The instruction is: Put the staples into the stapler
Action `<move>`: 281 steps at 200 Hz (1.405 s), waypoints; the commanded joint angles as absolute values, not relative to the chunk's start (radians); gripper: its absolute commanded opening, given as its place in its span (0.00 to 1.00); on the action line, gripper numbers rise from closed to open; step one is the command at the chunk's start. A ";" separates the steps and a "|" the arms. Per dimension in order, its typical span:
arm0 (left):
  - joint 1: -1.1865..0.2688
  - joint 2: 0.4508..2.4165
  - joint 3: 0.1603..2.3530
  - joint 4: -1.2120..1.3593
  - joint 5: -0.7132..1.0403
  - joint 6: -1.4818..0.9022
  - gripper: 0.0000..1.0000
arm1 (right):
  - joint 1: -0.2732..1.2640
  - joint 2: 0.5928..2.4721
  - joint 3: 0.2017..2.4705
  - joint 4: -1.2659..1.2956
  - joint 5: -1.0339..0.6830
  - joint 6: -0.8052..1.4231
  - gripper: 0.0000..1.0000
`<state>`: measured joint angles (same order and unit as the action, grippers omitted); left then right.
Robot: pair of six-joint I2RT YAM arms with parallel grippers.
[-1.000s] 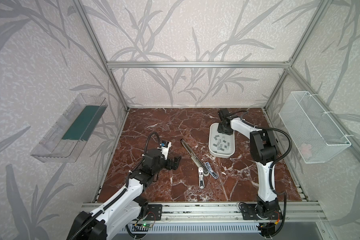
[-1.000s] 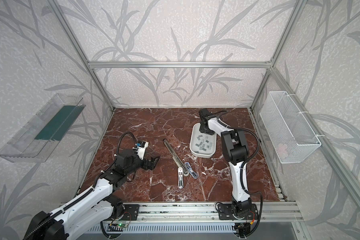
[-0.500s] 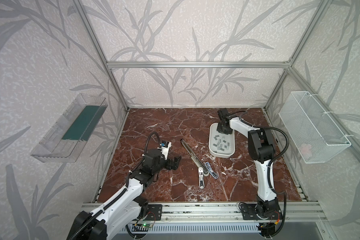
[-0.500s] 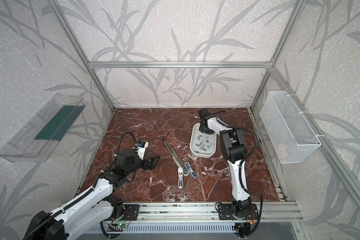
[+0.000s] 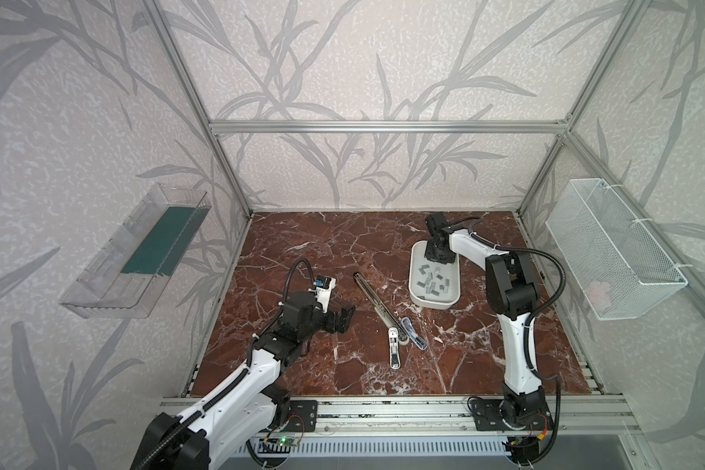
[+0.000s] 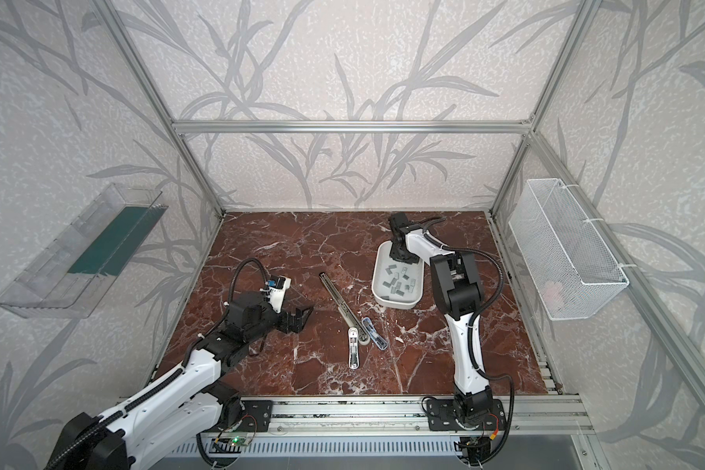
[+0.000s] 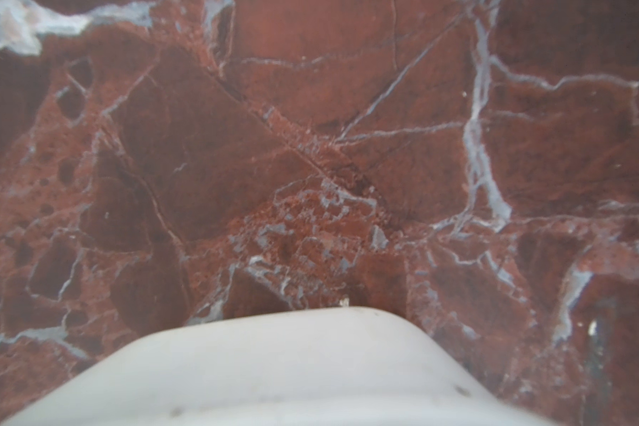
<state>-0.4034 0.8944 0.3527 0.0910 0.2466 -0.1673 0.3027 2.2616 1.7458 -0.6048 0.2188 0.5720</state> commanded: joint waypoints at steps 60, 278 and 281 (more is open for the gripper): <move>-0.397 0.898 0.353 0.110 0.258 -0.152 0.99 | 0.310 2.265 1.738 -0.645 0.206 0.556 0.14; -0.374 1.189 0.533 0.022 0.022 -0.587 0.99 | 0.823 1.278 0.767 -0.280 0.051 0.175 0.07; -0.373 1.192 0.528 0.036 0.025 -0.585 0.99 | 0.824 1.279 0.761 -0.276 0.047 0.177 0.07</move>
